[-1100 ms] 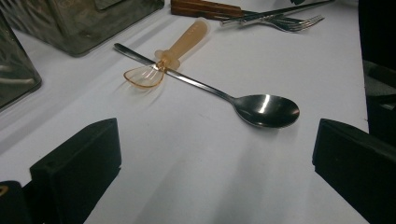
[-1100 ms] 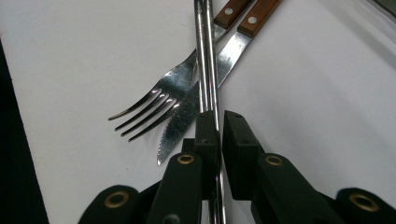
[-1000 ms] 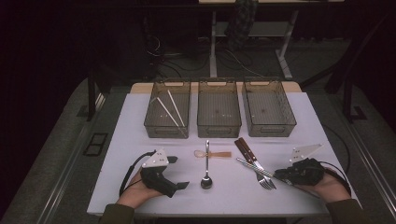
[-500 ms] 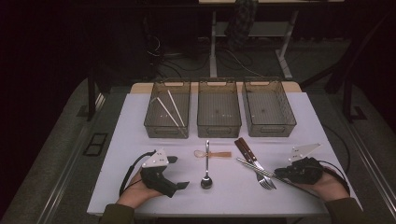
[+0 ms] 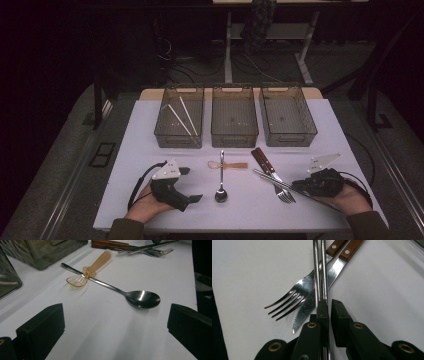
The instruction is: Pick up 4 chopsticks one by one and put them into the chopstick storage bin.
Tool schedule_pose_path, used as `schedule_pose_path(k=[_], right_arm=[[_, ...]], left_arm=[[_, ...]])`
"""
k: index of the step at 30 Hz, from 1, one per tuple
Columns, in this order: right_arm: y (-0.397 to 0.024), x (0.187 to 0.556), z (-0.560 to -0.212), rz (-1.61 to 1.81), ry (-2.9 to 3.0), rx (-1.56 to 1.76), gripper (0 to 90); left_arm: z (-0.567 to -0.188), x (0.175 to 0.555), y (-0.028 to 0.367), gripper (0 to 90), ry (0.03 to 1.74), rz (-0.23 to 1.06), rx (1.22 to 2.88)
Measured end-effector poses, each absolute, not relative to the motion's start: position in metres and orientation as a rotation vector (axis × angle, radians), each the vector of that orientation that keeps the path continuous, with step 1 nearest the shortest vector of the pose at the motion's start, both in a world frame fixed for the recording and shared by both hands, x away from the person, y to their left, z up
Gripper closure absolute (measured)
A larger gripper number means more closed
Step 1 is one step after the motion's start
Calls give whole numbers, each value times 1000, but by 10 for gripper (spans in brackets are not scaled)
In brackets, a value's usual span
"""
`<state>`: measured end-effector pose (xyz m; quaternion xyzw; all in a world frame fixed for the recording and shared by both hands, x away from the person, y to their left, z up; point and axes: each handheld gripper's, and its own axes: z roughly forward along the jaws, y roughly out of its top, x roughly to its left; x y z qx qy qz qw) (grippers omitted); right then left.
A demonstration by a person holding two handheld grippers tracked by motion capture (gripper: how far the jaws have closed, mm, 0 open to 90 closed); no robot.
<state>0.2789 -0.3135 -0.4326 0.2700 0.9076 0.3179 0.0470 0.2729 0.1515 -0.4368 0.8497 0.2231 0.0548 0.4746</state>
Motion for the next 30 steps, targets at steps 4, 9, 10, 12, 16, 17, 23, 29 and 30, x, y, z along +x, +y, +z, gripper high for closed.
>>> schedule_pose_path(k=[4,9,10,12,16,17,23,29,30], right_arm=[[-314,279,-432,970,2768,823,843],[-313,279,-432,963,2771,816,843],[-312,279,-432,964,2771,810,843],[-312,279,-432,967,2774,807,843],[-311,279,-432,957,2775,803,843],[-311,279,-433,952,2776,804,843],[-310,280,-434,941,2777,803,843],[-309,282,-435,934,2782,799,842],[-308,282,-436,934,2782,792,842]], left_arm=[[-437,273,151,0,545,134,2078],[-437,273,152,0,545,134,2077],[-437,273,152,0,545,135,2077],[-437,273,152,0,545,134,2078],[-437,273,152,0,545,134,2077],[-437,273,152,0,546,134,2077],[-437,273,152,0,547,133,2076],[-437,273,151,0,546,133,2076],[-437,273,151,0,546,133,2076]])
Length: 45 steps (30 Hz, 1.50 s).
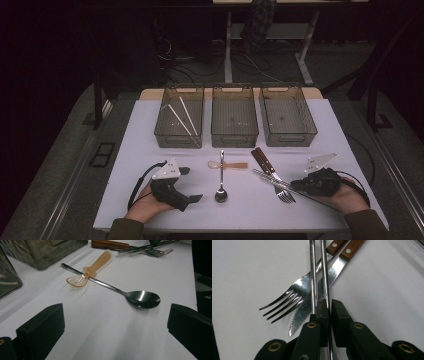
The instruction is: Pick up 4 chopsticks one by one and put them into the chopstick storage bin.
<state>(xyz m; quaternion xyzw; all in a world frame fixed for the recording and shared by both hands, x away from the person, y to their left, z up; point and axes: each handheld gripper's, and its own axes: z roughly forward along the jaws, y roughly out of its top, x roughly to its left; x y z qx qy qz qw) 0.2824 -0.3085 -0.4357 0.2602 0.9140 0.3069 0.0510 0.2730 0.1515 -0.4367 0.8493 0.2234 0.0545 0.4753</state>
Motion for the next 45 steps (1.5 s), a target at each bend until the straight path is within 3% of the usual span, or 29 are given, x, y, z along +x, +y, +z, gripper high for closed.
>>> schedule_pose_path(k=[31,45], right_arm=[[-293,288,-434,755,2841,696,853],[-311,290,-426,954,2731,789,854]], left_arm=[[-437,273,151,0,542,136,2082],[-437,273,151,0,542,133,2079]])
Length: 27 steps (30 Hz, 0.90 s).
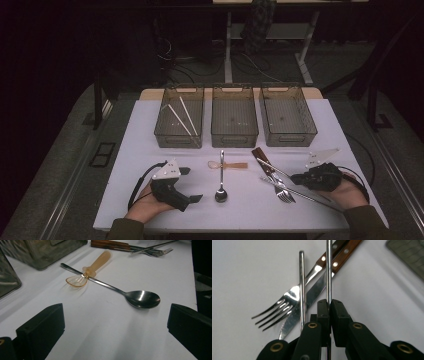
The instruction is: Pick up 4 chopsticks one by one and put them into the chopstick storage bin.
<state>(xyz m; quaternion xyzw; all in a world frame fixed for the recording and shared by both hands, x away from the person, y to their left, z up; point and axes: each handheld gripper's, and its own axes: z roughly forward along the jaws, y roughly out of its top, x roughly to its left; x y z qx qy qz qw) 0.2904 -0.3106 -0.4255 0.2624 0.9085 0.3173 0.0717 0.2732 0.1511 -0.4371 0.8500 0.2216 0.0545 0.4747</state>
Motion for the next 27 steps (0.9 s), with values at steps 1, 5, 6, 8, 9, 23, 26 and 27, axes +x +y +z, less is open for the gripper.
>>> schedule_pose_path(k=[1,5,6,8,9,23,26,27], right_arm=[[-311,290,-424,973,2713,797,853],[-313,291,-417,1045,2656,825,854],[-313,291,-415,1068,2642,832,854],[-313,293,-412,1103,2622,848,854],[-313,294,-410,1129,2612,858,854],[-294,307,-393,1294,2459,964,852],[-291,310,-390,1337,2424,979,852],[-289,311,-388,1349,2417,982,853]], left_arm=[[-437,273,151,0,542,134,2079],[-437,273,151,0,545,132,2076],[-437,274,151,0,547,132,2076],[-438,274,151,0,549,131,2076],[-438,274,151,0,549,131,2076],[-441,276,152,0,557,115,2060],[-442,275,154,0,554,105,2072],[-442,275,155,0,553,111,2078]])
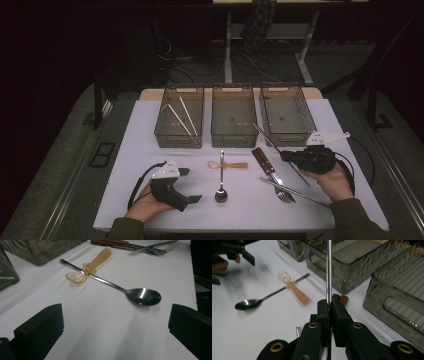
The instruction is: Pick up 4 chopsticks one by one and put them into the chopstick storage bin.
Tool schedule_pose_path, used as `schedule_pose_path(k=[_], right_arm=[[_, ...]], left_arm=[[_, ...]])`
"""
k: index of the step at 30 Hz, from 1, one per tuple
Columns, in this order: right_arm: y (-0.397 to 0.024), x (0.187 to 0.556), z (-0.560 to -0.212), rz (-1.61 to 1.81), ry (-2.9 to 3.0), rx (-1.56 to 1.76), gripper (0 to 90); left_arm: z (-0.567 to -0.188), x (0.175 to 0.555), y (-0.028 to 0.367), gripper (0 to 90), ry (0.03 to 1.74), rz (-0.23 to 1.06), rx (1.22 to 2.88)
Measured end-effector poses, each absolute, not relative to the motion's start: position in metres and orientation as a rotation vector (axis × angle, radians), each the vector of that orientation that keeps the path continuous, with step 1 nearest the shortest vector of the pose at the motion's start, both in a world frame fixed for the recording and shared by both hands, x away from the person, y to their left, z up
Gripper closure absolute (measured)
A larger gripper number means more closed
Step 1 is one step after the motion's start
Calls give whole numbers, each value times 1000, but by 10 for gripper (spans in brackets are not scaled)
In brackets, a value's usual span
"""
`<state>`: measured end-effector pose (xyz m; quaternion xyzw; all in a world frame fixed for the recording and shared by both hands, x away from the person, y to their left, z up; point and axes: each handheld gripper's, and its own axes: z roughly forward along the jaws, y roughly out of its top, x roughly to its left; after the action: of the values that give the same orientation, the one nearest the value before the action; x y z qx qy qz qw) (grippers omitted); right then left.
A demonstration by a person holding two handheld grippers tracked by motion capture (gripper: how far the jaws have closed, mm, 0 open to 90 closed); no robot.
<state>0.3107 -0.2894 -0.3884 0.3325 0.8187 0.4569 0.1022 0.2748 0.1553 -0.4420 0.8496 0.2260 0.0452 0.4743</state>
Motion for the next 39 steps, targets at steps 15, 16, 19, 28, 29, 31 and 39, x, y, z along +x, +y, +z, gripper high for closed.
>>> schedule_pose_path(k=[15,16,19,28,29,31,39], right_arm=[[-264,327,-379,1433,2362,989,852],[-262,329,-378,1436,2355,996,852],[-255,333,-376,1444,2350,1004,852],[-233,345,-370,1495,2319,1015,852],[-231,347,-368,1499,2314,1013,852],[-225,351,-365,1500,2314,1012,852],[-203,367,-357,1527,2303,1028,851]], left_arm=[[-440,276,162,0,590,111,2048],[-439,276,161,0,588,115,2048],[-439,275,160,0,583,122,2050],[-439,275,158,0,581,124,2048],[-439,275,158,0,582,125,2046],[-439,275,159,0,581,123,2048],[-438,275,158,0,574,123,2044]])
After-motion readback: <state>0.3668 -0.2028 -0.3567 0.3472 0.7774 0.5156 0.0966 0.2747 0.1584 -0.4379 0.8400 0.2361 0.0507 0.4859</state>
